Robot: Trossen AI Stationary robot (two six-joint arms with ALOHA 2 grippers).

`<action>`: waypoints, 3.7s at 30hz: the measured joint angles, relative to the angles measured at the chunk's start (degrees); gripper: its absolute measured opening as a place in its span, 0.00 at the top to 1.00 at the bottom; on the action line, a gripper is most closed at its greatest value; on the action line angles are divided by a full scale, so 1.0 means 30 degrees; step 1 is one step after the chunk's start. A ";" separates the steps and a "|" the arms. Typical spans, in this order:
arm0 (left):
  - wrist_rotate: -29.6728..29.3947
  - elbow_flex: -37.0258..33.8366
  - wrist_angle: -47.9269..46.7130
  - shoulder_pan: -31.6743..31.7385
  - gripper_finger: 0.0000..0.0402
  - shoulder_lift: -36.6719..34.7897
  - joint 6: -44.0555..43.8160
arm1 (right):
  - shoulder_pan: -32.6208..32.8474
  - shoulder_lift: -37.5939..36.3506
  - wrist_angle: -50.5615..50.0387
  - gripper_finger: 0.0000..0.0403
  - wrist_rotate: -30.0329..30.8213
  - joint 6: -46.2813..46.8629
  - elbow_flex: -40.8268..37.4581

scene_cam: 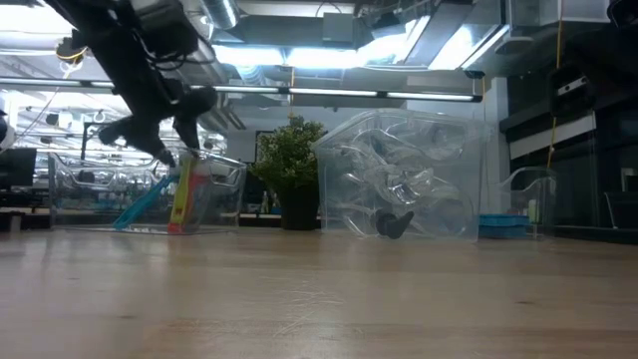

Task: Pick & Place Kitchen Sink Supplies
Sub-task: Put the light green dish brush into the left transparent bin, then return to Home Position

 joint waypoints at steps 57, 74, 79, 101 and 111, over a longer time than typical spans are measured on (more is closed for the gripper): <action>-0.2055 0.2601 0.0527 -0.7444 0.61 -0.1848 0.0083 | 0.0007 0.0000 0.0006 0.92 0.0000 0.0002 0.0000; -0.5322 0.2601 0.5419 -0.9200 0.63 0.0569 0.0607 | 0.0007 -0.0007 0.0002 0.92 0.0000 0.0000 -0.0005; -0.5395 0.2601 0.5361 -0.9202 0.63 0.0836 0.1484 | 0.0002 0.0000 0.0000 0.92 0.0000 -0.0003 0.0000; -1.0726 0.2601 1.0028 -1.6027 0.62 0.1525 1.2314 | 0.0001 0.0000 0.0007 0.92 0.0000 -0.0004 -0.0001; -1.0402 -0.1789 1.9023 -1.8386 0.62 0.1167 1.6251 | 0.0001 -0.0006 0.0007 0.92 0.0000 -0.0004 -0.0007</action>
